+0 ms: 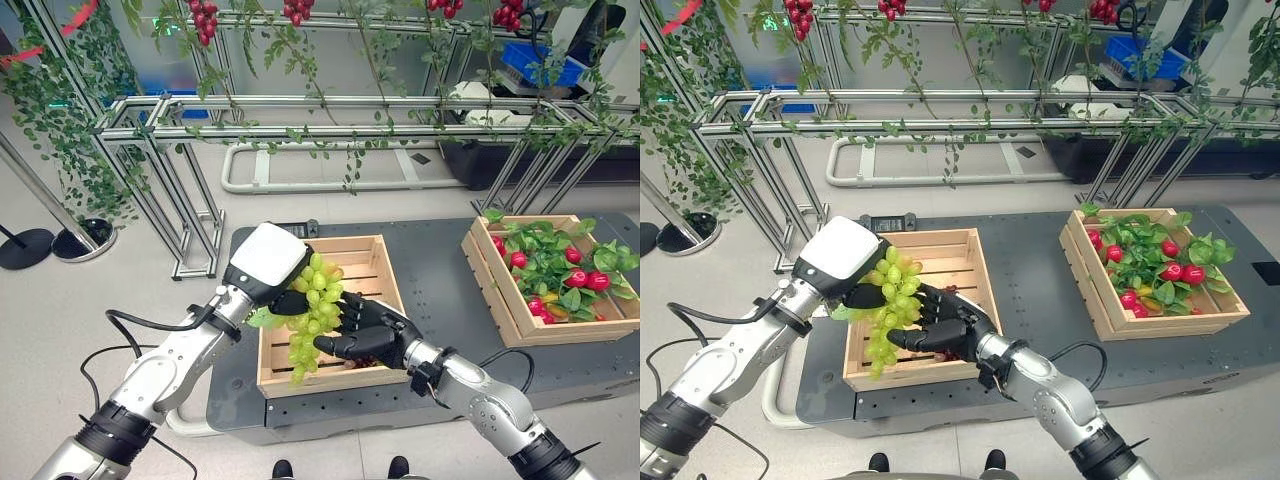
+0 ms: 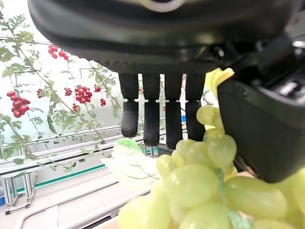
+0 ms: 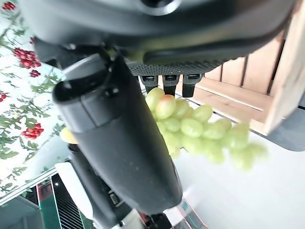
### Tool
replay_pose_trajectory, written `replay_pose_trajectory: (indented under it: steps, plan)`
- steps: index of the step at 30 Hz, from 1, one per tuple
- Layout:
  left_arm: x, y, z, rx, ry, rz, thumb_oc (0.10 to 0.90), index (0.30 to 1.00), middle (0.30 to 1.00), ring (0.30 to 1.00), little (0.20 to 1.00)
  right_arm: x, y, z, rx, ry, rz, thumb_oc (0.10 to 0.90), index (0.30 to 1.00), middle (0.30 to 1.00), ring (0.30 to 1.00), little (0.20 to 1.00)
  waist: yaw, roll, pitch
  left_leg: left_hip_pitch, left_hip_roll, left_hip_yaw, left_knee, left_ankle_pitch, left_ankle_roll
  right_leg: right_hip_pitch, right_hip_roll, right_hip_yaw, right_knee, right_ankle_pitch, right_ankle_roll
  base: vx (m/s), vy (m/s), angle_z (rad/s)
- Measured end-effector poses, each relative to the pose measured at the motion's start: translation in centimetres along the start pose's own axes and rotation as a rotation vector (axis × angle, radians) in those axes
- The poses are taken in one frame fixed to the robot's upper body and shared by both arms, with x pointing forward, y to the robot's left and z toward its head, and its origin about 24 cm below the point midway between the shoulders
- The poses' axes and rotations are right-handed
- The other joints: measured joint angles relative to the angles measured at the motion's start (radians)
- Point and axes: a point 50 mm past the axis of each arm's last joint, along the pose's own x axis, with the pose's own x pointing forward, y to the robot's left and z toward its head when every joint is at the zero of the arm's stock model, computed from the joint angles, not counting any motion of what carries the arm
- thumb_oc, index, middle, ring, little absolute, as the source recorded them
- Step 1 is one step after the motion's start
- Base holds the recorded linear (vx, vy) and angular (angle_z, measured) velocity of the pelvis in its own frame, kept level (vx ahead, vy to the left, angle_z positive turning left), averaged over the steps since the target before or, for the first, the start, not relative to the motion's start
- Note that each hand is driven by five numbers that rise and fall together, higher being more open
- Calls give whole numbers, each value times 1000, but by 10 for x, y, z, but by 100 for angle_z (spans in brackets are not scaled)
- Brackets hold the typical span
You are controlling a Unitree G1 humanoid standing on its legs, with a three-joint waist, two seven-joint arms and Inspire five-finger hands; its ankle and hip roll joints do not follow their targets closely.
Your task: Pick up the fruits from the basket on one side to the basket on the other side
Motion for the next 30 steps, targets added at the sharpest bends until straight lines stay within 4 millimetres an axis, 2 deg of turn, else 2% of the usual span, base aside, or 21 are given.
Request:
replay_pose_trajectory:
  steps: [13,22,30]
  plan:
    - [0,0,2,-47,-5,5,400,300,300,300,300,5,4,-8,99,-4,12,800,900,900,900,900,2,0,0,0,0,0,0,0,0,0,0,1,0,0,0,0,0,0]
    - [0,0,2,-87,-9,4,400,300,300,300,300,-1,7,-19,320,-8,44,800,900,900,900,900,2,1,0,1,0,0,0,0,0,0,0,1,0,0,0,0,0,0]
    - [-4,-4,3,-132,1,-10,400,300,300,300,300,-2,7,-21,323,-3,41,800,900,900,900,900,2,1,0,0,0,1,0,0,0,-2,0,2,0,0,0,0,0,0]
